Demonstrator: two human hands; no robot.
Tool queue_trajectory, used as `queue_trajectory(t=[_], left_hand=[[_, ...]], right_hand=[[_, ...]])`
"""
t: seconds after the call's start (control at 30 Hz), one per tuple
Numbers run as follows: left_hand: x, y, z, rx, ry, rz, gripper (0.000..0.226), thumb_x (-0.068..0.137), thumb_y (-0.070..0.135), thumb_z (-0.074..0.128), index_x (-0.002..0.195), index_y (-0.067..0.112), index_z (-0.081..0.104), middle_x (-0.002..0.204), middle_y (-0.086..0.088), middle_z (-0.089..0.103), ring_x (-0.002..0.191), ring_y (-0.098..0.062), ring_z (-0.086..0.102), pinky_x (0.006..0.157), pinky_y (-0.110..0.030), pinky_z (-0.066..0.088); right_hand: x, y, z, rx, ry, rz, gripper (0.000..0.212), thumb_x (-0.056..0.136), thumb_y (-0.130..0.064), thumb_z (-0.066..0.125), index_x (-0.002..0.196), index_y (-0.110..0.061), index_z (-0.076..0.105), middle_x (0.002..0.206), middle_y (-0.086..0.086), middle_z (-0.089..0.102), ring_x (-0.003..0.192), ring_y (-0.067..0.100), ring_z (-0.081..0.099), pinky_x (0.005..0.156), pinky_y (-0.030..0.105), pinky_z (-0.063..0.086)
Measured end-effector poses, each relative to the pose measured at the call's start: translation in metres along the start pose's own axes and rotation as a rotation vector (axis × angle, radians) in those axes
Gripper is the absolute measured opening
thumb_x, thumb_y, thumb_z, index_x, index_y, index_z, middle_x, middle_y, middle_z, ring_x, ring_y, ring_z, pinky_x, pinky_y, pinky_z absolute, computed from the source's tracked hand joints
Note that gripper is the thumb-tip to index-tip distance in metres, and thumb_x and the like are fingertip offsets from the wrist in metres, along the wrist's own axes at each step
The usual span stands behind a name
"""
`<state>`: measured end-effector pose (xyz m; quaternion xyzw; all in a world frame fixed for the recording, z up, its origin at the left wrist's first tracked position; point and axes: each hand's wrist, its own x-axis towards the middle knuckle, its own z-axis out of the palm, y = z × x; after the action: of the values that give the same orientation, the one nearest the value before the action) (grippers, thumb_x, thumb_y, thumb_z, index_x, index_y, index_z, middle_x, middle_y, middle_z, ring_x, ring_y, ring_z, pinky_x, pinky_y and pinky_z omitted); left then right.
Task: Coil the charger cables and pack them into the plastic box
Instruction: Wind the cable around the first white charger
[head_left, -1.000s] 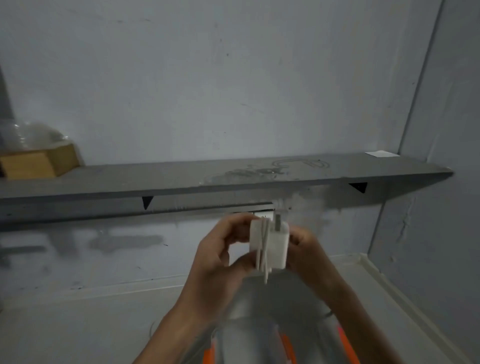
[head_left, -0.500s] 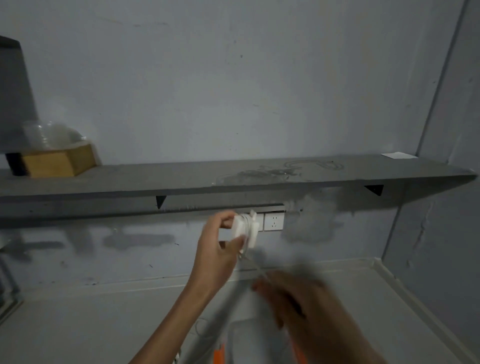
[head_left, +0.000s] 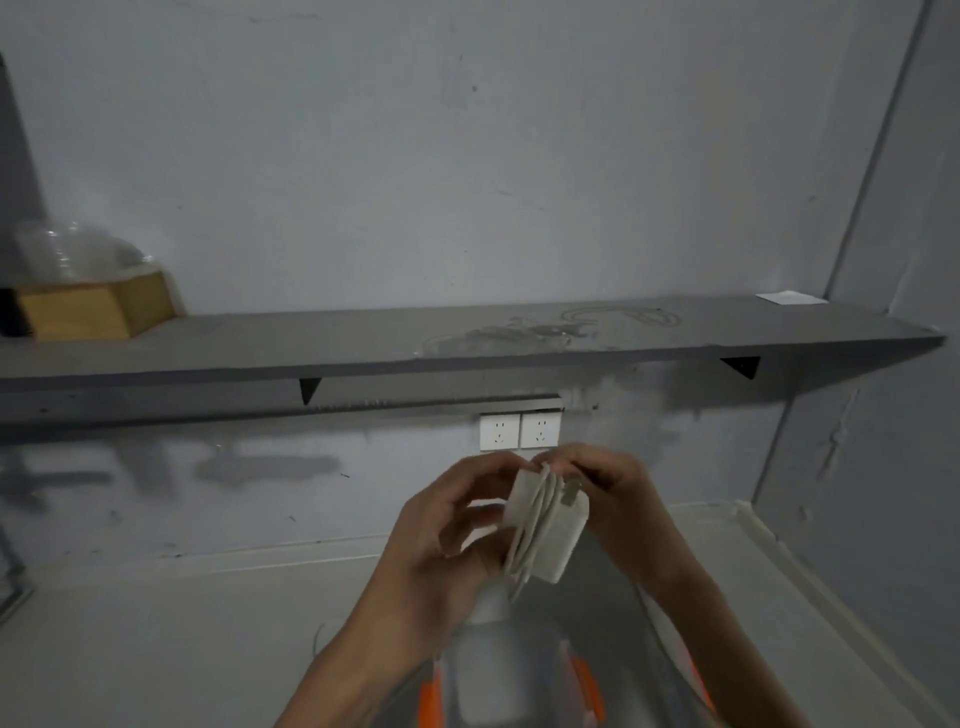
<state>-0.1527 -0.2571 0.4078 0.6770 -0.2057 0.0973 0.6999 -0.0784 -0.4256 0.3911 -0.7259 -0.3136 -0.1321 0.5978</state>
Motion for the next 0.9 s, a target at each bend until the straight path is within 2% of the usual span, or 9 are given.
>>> queue_trajectory(t=[0.1, 0.2, 0.33, 0.47, 0.57, 0.67, 0.73, 0.8, 0.9], left_hand=[[0.008, -0.009, 0.002, -0.269, 0.129, -0.111, 0.024, 0.072, 0.011, 0.064, 0.095, 0.01, 0.072, 0.089, -0.008, 0.075, 0.073, -0.016, 0.07, 0.055, -0.022, 0.054], [0.019, -0.022, -0.004, -0.29, 0.223, -0.148, 0.034, 0.082, -0.004, 0.056, 0.113, 0.003, 0.066, 0.1, -0.018, 0.071, 0.082, -0.022, 0.067, 0.068, -0.026, 0.058], [0.036, -0.032, -0.02, -0.374, 0.401, -0.142, 0.043, 0.084, -0.014, 0.05, 0.123, 0.001, 0.058, 0.111, -0.016, 0.067, 0.094, -0.03, 0.066, 0.09, -0.045, 0.055], [0.039, -0.052, -0.026, -0.184, 0.48, -0.126, 0.036, 0.089, -0.011, 0.052, 0.119, 0.009, 0.057, 0.114, -0.012, 0.064, 0.099, -0.033, 0.069, 0.083, -0.05, 0.059], [0.035, -0.066, -0.019, -0.026, 0.486, -0.105, 0.035, 0.089, -0.006, 0.058, 0.115, 0.018, 0.057, 0.11, -0.006, 0.064, 0.104, -0.029, 0.065, 0.08, -0.049, 0.06], [0.03, -0.07, -0.012, 0.216, 0.38, -0.016, 0.03, 0.087, 0.006, 0.066, 0.109, 0.024, 0.06, 0.103, 0.008, 0.065, 0.104, -0.015, 0.062, 0.085, -0.044, 0.058], [0.024, -0.073, -0.009, 0.247, 0.311, -0.012, 0.027, 0.086, 0.008, 0.066, 0.107, 0.024, 0.061, 0.1, 0.012, 0.065, 0.102, -0.013, 0.061, 0.084, -0.034, 0.057], [0.02, -0.074, -0.01, 0.237, 0.309, -0.029, 0.029, 0.085, 0.001, 0.066, 0.106, 0.022, 0.061, 0.098, 0.006, 0.066, 0.1, -0.016, 0.062, 0.079, -0.024, 0.056], [0.023, -0.071, -0.014, 0.181, 0.396, -0.109, 0.031, 0.086, -0.004, 0.064, 0.103, 0.021, 0.06, 0.097, -0.001, 0.064, 0.099, -0.019, 0.064, 0.074, -0.036, 0.061]], right_hand=[[-0.011, 0.015, 0.021, 0.081, 0.042, 0.175, 0.021, 0.085, -0.014, 0.052, 0.07, -0.008, 0.067, 0.056, -0.003, 0.06, 0.053, 0.008, 0.05, 0.053, 0.022, 0.04], [-0.03, 0.013, 0.045, 0.049, 0.077, 0.251, 0.025, 0.085, -0.029, 0.051, 0.064, -0.024, 0.065, 0.044, -0.005, 0.053, 0.037, 0.0, 0.038, 0.042, 0.01, 0.029], [-0.07, 0.016, 0.058, -0.069, -0.097, 0.356, 0.018, 0.096, -0.033, 0.05, 0.105, -0.044, 0.061, 0.056, -0.003, 0.065, 0.043, 0.001, 0.052, 0.049, 0.014, 0.037], [-0.084, -0.003, 0.053, -0.26, -0.223, 0.266, 0.017, 0.093, -0.052, 0.042, 0.107, -0.061, 0.047, 0.065, -0.02, 0.068, 0.068, -0.005, 0.066, 0.068, 0.008, 0.041], [-0.08, -0.022, 0.038, -0.341, -0.272, 0.194, 0.024, 0.095, -0.045, 0.044, 0.108, -0.065, 0.04, 0.063, -0.031, 0.061, 0.074, -0.012, 0.061, 0.076, 0.008, 0.044], [-0.07, -0.04, 0.022, -0.628, -0.278, 0.017, 0.022, 0.094, -0.042, 0.047, 0.116, -0.046, 0.044, 0.063, -0.031, 0.057, 0.068, -0.014, 0.056, 0.064, 0.004, 0.045], [-0.062, -0.046, 0.002, -0.83, -0.136, -0.18, 0.018, 0.089, -0.039, 0.048, 0.099, -0.035, 0.063, 0.069, -0.023, 0.065, 0.063, -0.005, 0.06, 0.053, 0.015, 0.05], [-0.054, -0.054, -0.016, -0.916, -0.067, -0.263, 0.019, 0.087, -0.038, 0.048, 0.091, -0.034, 0.066, 0.072, -0.018, 0.066, 0.064, 0.004, 0.061, 0.051, 0.022, 0.047], [-0.053, -0.063, -0.025, -0.954, -0.171, -0.334, 0.019, 0.091, -0.039, 0.049, 0.093, -0.033, 0.066, 0.078, -0.017, 0.068, 0.068, 0.006, 0.063, 0.05, 0.026, 0.049]])
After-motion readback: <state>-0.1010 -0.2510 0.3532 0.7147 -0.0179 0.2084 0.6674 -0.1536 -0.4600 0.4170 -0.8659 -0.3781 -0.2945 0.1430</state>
